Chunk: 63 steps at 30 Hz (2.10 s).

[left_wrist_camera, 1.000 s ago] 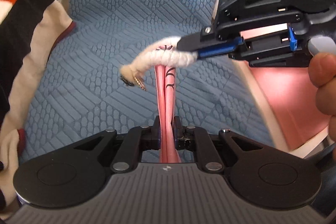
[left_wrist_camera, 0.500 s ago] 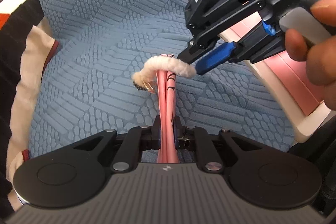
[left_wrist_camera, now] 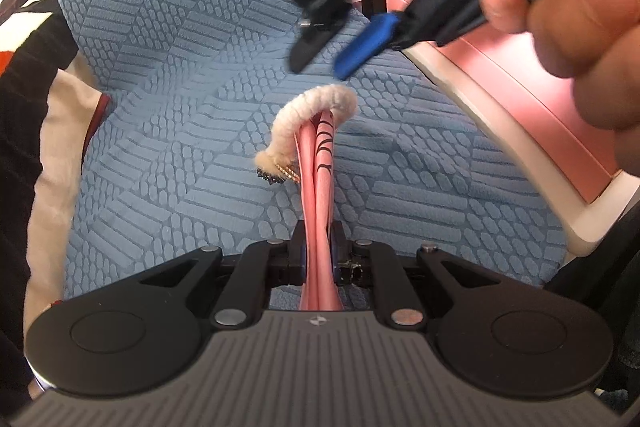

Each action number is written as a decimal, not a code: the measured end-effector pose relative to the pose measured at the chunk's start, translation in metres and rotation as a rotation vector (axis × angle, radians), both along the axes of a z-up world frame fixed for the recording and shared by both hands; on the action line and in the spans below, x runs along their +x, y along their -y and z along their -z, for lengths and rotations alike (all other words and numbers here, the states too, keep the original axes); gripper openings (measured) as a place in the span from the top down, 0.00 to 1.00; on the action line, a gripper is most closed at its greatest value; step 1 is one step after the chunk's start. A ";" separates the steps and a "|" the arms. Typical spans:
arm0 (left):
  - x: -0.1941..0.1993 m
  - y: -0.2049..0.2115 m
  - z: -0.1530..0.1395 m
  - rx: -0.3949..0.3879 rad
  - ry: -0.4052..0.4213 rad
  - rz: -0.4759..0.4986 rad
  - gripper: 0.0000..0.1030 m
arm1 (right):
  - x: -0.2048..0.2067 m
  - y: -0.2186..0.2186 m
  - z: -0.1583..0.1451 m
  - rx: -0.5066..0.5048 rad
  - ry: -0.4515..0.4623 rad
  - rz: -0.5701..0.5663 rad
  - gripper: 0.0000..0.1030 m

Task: Organize objects
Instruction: 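Slide the white ring over the pink strip held by the left gripper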

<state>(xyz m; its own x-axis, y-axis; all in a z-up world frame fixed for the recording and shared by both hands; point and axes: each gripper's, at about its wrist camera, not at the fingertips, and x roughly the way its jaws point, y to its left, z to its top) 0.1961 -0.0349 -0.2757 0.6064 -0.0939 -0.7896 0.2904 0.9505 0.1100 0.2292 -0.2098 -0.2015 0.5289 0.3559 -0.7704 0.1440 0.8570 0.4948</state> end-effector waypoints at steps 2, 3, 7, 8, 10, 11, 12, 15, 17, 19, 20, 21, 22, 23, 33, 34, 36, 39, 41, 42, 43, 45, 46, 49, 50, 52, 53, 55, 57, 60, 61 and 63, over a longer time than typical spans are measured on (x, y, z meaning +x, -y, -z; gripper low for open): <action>-0.001 0.001 0.000 0.008 0.002 0.005 0.88 | 0.003 -0.004 0.002 0.026 -0.002 -0.030 0.74; -0.001 0.002 0.000 0.011 0.004 0.006 0.88 | 0.004 -0.006 0.003 0.030 -0.011 -0.044 0.74; 0.000 0.003 0.001 0.025 0.005 0.015 0.88 | 0.003 -0.011 0.012 0.009 -0.071 -0.060 0.75; -0.001 0.004 0.001 0.029 0.007 0.017 0.88 | 0.003 -0.009 0.012 0.009 -0.087 -0.059 0.76; -0.002 0.006 0.002 0.039 0.010 0.024 0.88 | -0.001 -0.005 0.013 0.036 -0.109 -0.045 0.75; -0.002 0.007 0.002 0.045 0.012 0.028 0.88 | -0.003 -0.001 0.015 0.057 -0.125 -0.030 0.74; -0.002 0.008 0.002 0.053 0.014 0.033 0.88 | -0.004 0.002 0.016 0.079 -0.139 -0.019 0.74; -0.004 0.012 0.004 0.084 0.024 0.051 0.88 | -0.006 0.005 0.022 0.119 -0.164 0.004 0.74; -0.005 0.014 0.004 0.097 0.029 0.058 0.88 | -0.003 0.003 0.026 0.122 -0.174 0.001 0.73; -0.005 0.015 0.005 0.102 0.033 0.062 0.88 | -0.001 0.001 0.030 0.131 -0.186 0.001 0.72; -0.005 0.016 0.005 0.106 0.035 0.065 0.88 | 0.000 0.001 0.032 0.136 -0.193 0.007 0.71; -0.006 0.017 0.005 0.112 0.037 0.069 0.88 | 0.001 0.002 0.034 0.138 -0.200 0.012 0.71; -0.005 0.017 0.005 0.117 0.040 0.073 0.88 | 0.002 0.002 0.036 0.134 -0.205 0.015 0.71; -0.006 0.018 0.006 0.122 0.043 0.076 0.88 | 0.003 0.001 0.037 0.131 -0.206 0.013 0.71; -0.001 0.016 0.005 0.110 0.046 0.028 0.83 | -0.003 0.001 0.038 0.162 -0.221 -0.013 0.75; 0.001 0.015 0.005 0.107 0.045 0.019 0.82 | -0.006 0.001 0.036 0.171 -0.213 -0.017 0.76; 0.003 0.013 0.004 0.088 0.039 -0.006 0.81 | -0.011 0.002 0.032 0.181 -0.193 -0.018 0.76; 0.004 0.010 0.000 0.074 0.056 -0.046 0.81 | -0.017 0.005 0.025 0.203 -0.164 -0.009 0.77; 0.003 0.008 -0.004 0.072 0.082 -0.076 0.81 | -0.021 0.009 0.022 0.238 -0.153 0.008 0.77; 0.002 0.008 -0.006 0.075 0.092 -0.080 0.81 | -0.022 0.010 0.022 0.252 -0.150 0.013 0.77; 0.001 0.006 -0.009 0.080 0.113 -0.089 0.81 | -0.023 0.011 0.020 0.263 -0.145 0.020 0.77; -0.001 0.004 -0.016 0.094 0.152 -0.109 0.81 | -0.027 0.012 0.018 0.315 -0.127 0.031 0.77; -0.004 0.002 -0.020 0.103 0.171 -0.111 0.81 | -0.027 0.011 0.015 0.333 -0.119 0.024 0.77; -0.013 0.001 -0.026 0.160 0.205 -0.090 0.81 | -0.029 0.009 0.011 0.378 -0.103 0.002 0.76; -0.017 0.001 -0.027 0.181 0.210 -0.084 0.81 | -0.029 0.007 0.011 0.395 -0.109 -0.002 0.76; -0.027 0.003 -0.027 0.226 0.212 -0.067 0.82 | -0.030 0.003 0.014 0.421 -0.126 -0.016 0.76; -0.031 0.004 -0.026 0.248 0.212 -0.058 0.83 | -0.031 0.002 0.015 0.428 -0.134 -0.026 0.76; -0.042 0.007 -0.026 0.292 0.208 -0.034 0.85 | -0.033 -0.001 0.016 0.441 -0.150 -0.043 0.76; -0.047 0.007 -0.024 0.316 0.199 -0.024 0.88 | -0.036 -0.007 0.018 0.450 -0.158 -0.052 0.75; -0.054 0.010 -0.020 0.347 0.186 -0.016 0.89 | -0.038 -0.015 0.019 0.435 -0.169 -0.067 0.74; -0.056 0.011 -0.019 0.356 0.184 -0.012 0.89 | -0.038 -0.016 0.020 0.433 -0.173 -0.068 0.74; -0.060 0.014 -0.017 0.378 0.188 -0.001 0.89 | -0.038 -0.017 0.023 0.435 -0.185 -0.062 0.74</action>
<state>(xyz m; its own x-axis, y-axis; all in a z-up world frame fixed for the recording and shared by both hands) 0.1364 -0.0493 -0.2584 0.7433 0.1819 -0.6438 0.2312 0.8332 0.5023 0.1908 -0.1931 -0.2248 0.3645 0.6932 -0.6218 0.2186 0.5854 0.7807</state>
